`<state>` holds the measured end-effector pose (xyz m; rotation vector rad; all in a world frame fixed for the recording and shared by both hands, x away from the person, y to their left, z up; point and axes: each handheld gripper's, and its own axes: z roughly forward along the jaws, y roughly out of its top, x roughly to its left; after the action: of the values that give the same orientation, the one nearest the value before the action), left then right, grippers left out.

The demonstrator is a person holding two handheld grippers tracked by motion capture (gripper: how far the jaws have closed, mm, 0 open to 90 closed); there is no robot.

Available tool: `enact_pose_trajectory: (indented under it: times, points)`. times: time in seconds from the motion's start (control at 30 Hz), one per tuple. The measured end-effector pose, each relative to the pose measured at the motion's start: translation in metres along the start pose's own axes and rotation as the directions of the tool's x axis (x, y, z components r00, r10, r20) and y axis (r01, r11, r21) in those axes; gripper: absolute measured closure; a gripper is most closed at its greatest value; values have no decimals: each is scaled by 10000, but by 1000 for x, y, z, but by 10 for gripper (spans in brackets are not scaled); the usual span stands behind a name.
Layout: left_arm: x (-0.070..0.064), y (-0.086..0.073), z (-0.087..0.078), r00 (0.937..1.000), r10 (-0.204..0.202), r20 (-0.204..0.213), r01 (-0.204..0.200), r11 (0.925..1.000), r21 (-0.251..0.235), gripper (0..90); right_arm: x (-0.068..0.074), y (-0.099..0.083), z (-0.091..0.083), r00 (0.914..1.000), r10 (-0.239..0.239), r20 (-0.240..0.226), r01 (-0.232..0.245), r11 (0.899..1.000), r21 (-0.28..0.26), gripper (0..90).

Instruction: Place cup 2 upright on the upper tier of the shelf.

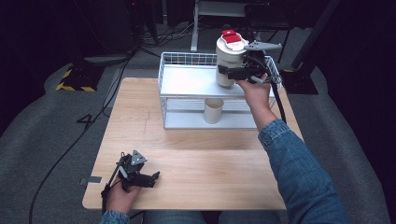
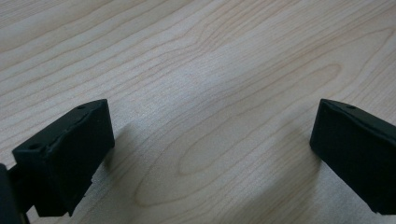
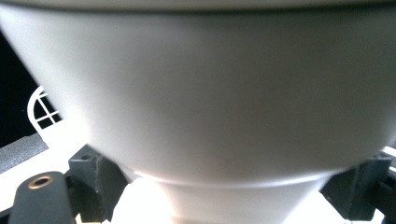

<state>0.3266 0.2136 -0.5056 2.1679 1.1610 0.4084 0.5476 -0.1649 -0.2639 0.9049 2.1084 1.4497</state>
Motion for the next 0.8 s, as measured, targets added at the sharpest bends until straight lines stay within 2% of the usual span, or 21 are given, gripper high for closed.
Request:
enact_pose_trajectory:
  times: [0.4, 0.8]
  points:
    - [0, 0, 0, 10000, -1, 47, 1, 10000, 30, 3, 3, -6, 14, 9999, 106, -106, -105, 9999, 121, 148]
    - [0, 0, 0, 10000, -8, 48, 8, 10000, 31, 3, 2, -9, 17, 9995, 250, -212, -247, 9996, 157, 147]
